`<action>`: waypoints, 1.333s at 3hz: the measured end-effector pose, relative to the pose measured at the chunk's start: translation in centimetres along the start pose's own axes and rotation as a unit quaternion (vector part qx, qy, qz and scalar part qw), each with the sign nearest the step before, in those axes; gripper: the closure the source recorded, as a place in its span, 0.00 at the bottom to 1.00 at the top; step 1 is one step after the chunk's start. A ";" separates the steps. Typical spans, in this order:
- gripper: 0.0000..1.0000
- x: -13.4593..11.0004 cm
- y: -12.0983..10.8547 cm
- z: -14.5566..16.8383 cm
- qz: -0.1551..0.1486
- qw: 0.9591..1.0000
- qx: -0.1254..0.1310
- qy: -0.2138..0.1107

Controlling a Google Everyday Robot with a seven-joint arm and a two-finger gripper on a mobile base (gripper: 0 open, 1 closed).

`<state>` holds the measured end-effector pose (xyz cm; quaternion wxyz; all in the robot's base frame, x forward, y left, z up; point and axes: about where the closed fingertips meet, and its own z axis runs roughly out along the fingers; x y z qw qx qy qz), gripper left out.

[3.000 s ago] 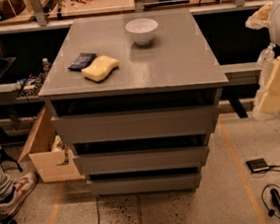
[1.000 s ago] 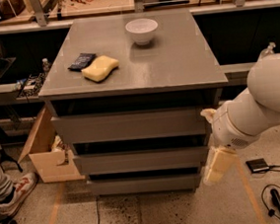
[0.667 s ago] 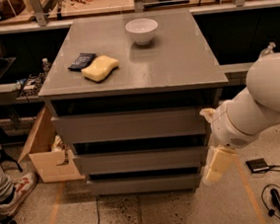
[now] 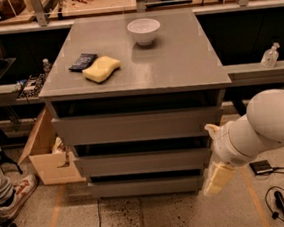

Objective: Open middle drawer

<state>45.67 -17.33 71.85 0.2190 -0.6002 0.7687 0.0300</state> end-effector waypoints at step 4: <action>0.00 3.6 -0.2 18.5 -0.034 0.999 -0.029 0.031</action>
Offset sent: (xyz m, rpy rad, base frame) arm 0.0400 0.0176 -0.1514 -0.0465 0.0344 0.0977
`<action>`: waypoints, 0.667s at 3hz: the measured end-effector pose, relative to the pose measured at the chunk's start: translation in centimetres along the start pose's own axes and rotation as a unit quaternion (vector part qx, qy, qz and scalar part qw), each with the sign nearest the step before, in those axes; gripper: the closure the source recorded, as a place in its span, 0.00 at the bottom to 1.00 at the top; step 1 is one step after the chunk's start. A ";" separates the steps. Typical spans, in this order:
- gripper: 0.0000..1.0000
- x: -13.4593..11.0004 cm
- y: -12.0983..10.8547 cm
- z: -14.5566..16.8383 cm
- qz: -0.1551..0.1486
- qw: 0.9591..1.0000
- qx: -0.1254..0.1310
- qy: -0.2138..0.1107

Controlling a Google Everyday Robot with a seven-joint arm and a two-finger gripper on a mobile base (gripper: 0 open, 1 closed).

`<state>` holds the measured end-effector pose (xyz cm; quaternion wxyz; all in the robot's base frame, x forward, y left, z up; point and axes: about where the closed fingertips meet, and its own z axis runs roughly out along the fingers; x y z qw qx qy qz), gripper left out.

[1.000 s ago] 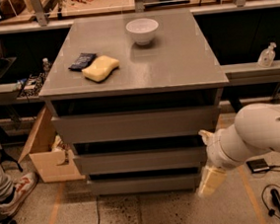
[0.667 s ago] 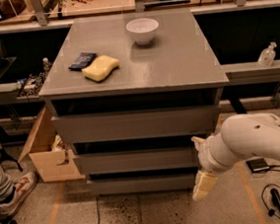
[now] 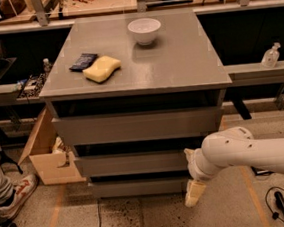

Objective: Open middle drawer

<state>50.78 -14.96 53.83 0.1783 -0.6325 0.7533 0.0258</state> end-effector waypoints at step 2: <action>0.00 1.0 -0.9 4.4 0.023 1.000 -0.003 -0.014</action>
Offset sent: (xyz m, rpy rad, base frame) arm 0.0170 -0.0003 -0.0327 0.0303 0.0029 -0.0311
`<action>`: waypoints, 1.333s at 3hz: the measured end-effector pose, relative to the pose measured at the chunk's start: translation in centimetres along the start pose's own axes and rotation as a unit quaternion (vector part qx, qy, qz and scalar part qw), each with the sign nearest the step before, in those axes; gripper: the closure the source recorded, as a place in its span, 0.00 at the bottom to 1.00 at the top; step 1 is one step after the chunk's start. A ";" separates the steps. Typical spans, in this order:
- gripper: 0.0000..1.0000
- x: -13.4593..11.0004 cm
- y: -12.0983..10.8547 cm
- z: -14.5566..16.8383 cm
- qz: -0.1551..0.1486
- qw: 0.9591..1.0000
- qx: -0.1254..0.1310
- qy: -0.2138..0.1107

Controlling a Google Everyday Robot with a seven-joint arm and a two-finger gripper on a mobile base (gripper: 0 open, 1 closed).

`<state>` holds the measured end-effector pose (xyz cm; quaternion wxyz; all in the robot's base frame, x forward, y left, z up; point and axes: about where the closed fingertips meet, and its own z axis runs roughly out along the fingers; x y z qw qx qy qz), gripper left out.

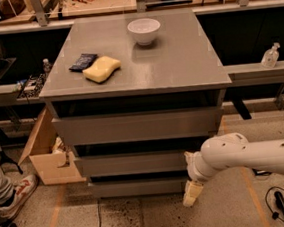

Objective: Open middle drawer

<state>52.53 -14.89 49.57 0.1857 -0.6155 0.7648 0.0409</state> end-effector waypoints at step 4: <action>0.00 -1.8 -2.6 6.2 -0.124 0.991 0.038 -0.023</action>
Offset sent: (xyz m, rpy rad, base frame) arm 0.0317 0.0099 -0.0378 0.0264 -0.1010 0.2061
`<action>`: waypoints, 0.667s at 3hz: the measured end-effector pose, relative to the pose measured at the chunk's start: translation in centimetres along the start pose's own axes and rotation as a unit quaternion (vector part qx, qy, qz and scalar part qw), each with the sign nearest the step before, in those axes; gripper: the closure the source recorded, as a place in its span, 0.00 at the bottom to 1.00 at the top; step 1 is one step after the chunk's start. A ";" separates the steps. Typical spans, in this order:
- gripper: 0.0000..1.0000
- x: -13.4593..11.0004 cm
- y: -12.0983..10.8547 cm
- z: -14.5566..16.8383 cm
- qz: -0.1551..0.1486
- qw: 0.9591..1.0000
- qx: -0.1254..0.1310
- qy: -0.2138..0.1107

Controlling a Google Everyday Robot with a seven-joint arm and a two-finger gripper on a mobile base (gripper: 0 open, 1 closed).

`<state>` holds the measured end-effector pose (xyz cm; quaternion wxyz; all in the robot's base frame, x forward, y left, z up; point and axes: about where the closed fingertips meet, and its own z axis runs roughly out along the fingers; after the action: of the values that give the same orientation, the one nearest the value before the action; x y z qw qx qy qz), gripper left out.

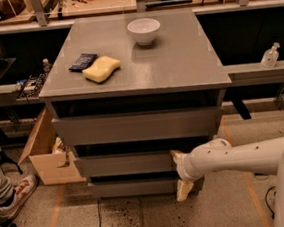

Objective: Open middle drawer

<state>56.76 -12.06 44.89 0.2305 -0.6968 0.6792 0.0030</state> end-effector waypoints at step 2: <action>0.00 -1.3 -3.0 2.7 -0.027 0.999 0.041 -0.013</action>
Offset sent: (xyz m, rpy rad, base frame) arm 0.0589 0.0289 -0.0165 0.0214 -0.1389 0.0375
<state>60.36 -10.07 43.82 0.2676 -0.7048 0.6566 -0.0215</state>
